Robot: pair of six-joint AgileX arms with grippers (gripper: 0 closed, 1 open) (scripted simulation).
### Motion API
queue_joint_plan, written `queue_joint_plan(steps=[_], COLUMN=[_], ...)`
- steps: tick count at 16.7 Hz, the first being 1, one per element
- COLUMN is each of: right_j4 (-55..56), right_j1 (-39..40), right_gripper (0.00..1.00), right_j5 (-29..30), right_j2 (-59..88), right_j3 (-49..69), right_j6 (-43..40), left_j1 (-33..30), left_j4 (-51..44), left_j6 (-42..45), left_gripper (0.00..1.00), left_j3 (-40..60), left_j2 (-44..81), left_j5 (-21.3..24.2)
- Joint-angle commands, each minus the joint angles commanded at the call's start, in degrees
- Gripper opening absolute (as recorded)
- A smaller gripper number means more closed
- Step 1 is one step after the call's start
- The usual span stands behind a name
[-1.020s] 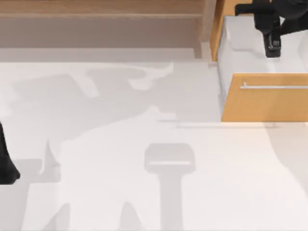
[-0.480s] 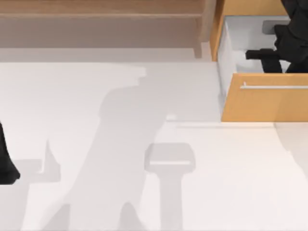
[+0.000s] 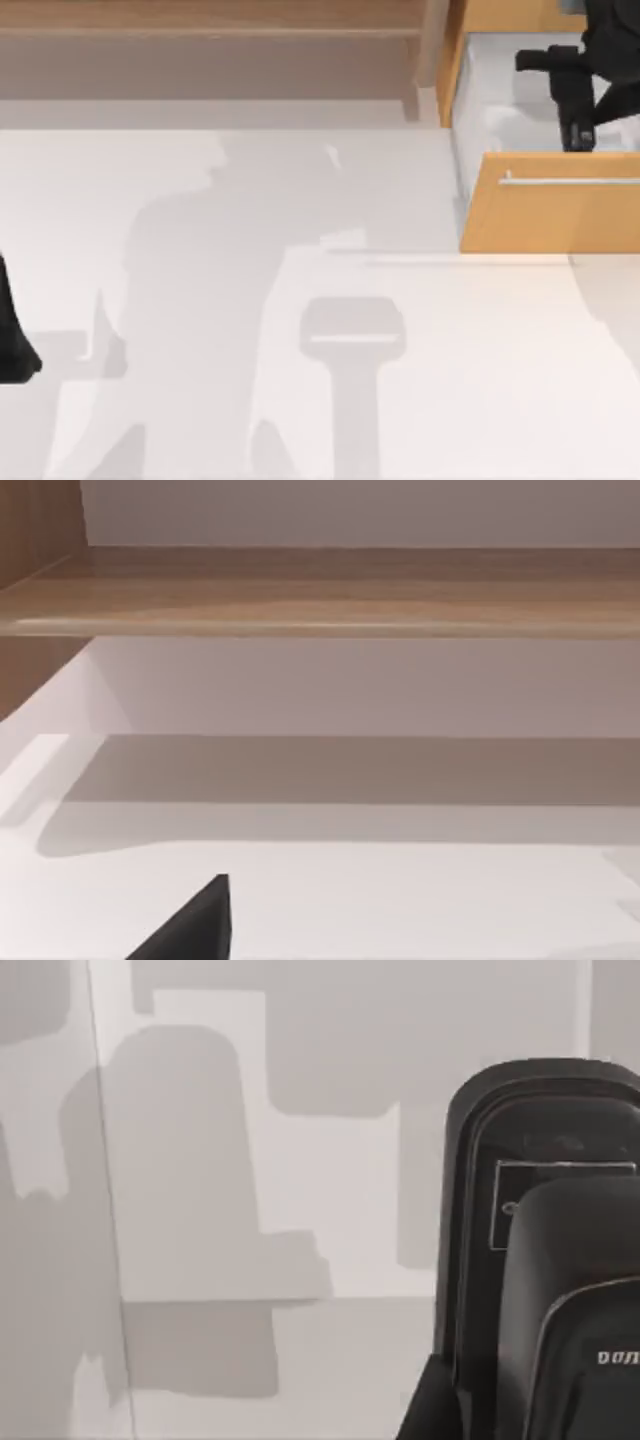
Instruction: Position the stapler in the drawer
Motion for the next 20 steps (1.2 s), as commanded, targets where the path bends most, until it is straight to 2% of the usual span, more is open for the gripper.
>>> queue_joint_plan(steps=[6,10,15,20], right_j4=[-3.4,-1.0,1.53,1.36], right_j1=[0.44,0.05,-0.89,-1.11], right_gripper=[0.0,0.0,0.0,0.0], right_j5=[2.26,3.04,-0.29,-0.98], right_j2=[-3.0,2.06,5.94,5.86], right_j3=[2.16,0.11,-4.07,-4.64], right_j6=[4.7,1.95,-2.95,-3.48], left_j1=[0.0,0.0,0.0,0.0], left_j4=[0.0,0.0,0.0,0.0], left_j6=[0.0,0.0,0.0,0.0], left_gripper=[1.0,1.0,1.0,1.0], left_j3=[0.0,0.0,0.0,0.0], left_j2=[0.0,0.0,0.0,0.0], left_j5=[0.0,0.0,0.0,0.0])
